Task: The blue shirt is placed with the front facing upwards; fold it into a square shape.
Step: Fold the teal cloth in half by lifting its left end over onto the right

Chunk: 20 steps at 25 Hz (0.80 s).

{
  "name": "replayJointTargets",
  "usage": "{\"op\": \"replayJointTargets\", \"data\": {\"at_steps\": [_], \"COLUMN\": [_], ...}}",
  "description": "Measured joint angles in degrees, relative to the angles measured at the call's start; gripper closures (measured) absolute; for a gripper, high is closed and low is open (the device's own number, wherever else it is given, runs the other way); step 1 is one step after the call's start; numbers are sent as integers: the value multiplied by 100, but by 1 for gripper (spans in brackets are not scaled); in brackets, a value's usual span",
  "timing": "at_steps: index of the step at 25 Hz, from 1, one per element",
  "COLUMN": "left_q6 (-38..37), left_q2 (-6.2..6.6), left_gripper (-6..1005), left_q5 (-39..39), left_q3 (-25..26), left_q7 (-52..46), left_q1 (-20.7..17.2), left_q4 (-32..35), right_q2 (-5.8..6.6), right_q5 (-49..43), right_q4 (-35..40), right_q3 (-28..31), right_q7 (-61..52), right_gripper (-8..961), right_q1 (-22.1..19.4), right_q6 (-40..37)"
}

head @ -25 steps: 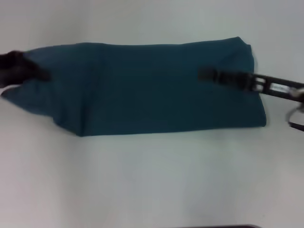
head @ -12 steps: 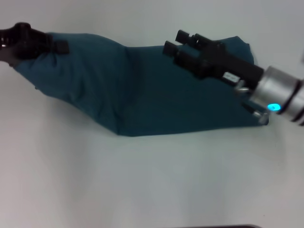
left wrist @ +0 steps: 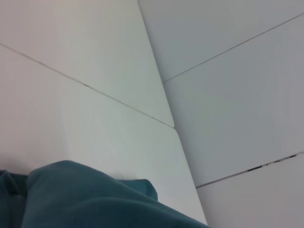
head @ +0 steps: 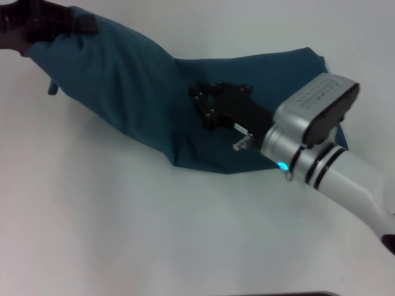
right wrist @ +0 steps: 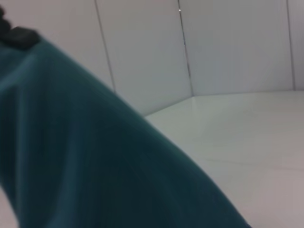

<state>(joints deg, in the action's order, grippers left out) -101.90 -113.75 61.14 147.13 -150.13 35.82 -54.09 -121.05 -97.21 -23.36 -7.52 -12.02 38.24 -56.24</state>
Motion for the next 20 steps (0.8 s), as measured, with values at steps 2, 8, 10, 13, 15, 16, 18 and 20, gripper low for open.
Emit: {"op": "replayJointTargets", "data": {"at_steps": [2, 8, 10, 13, 15, 16, 18, 20], "left_q6": [3, -55, -45, -20, -7, 2, 23, 48], "left_q2": [4, -23, -27, -27, -25, -23, -9, 7], "left_gripper": [908, 908, 908, 908, 909, 909, 909, 909], "left_q5": [6, 168, 174, 226, 288, 311, 317, 317], "left_q3": [3, 4, 5, 8, 12, 12, 17, 18], "left_q7": [8, 17, 18, 19, 19, 20, 20, 15], "left_q1": [23, 27, 27, 27, 23, 19, 4, -28], "left_q4": [9, 7, 6, 10, 11, 12, 13, 13], "right_q2": [-28, -49, -50, -50, -50, -51, -39, 12], "right_q5": [-22, -72, -265, -773, -1061, -1197, -1336, -1353], "right_q4": [-159, -499, -571, -696, -772, -806, -852, -914], "right_q3": [136, 517, 559, 776, 911, 947, 1012, 1155], "right_q7": [262, 768, 766, 736, 686, 626, 538, 538], "right_gripper": [704, 864, 888, 925, 949, 948, 946, 945], "right_q1": [84, 655, 808, 948, 1001, 1002, 921, 643], "right_q6": [92, 1144, 1298, 1649, 1877, 1919, 1825, 1488]}}
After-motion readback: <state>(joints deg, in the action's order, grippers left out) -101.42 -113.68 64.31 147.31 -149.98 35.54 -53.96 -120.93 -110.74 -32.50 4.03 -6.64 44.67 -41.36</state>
